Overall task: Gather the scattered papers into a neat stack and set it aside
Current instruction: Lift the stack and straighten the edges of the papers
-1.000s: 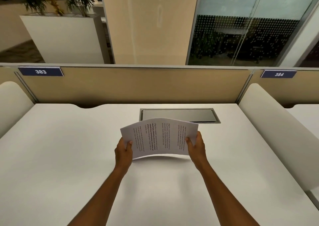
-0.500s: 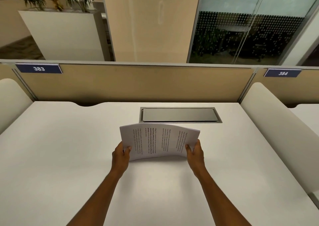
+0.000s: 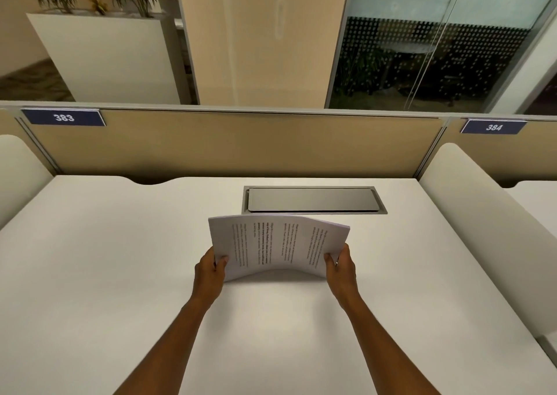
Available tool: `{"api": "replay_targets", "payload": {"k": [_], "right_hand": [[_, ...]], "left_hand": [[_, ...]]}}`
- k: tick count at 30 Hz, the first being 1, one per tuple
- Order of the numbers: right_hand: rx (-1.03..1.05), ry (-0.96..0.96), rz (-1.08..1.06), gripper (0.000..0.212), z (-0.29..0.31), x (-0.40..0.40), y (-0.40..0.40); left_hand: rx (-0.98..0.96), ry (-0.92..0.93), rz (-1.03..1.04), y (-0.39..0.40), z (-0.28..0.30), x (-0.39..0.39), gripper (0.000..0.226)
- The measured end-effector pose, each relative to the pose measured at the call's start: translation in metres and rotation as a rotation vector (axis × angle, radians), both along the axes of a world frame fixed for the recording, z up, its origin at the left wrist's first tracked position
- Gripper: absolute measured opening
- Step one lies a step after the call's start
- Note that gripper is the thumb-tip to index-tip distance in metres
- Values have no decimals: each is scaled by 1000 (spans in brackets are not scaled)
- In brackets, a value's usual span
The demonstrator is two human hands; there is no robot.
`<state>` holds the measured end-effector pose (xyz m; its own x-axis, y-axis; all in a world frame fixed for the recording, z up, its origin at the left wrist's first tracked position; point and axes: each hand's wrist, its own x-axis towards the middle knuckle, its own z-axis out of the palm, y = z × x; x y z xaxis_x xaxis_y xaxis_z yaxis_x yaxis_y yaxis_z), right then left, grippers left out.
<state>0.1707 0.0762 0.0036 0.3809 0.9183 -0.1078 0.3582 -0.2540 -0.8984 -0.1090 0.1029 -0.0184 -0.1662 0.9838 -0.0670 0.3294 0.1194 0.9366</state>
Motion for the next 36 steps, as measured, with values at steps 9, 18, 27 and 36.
{"api": "replay_targets", "payload": {"k": [9, 18, 27, 36], "right_hand": [[-86, -20, 80, 31, 18, 18, 12], [-83, 113, 79, 51, 39, 38, 26], [19, -437, 177, 92, 80, 48, 53], [-47, -361, 505, 14, 91, 13, 55]], "left_hand": [[15, 8, -115, 23, 25, -12, 16], [-6, -159, -250, 42, 53, -25, 17], [-56, -120, -446, 46, 74, -20, 20], [-84, -94, -553, 46, 91, -10, 29]]}}
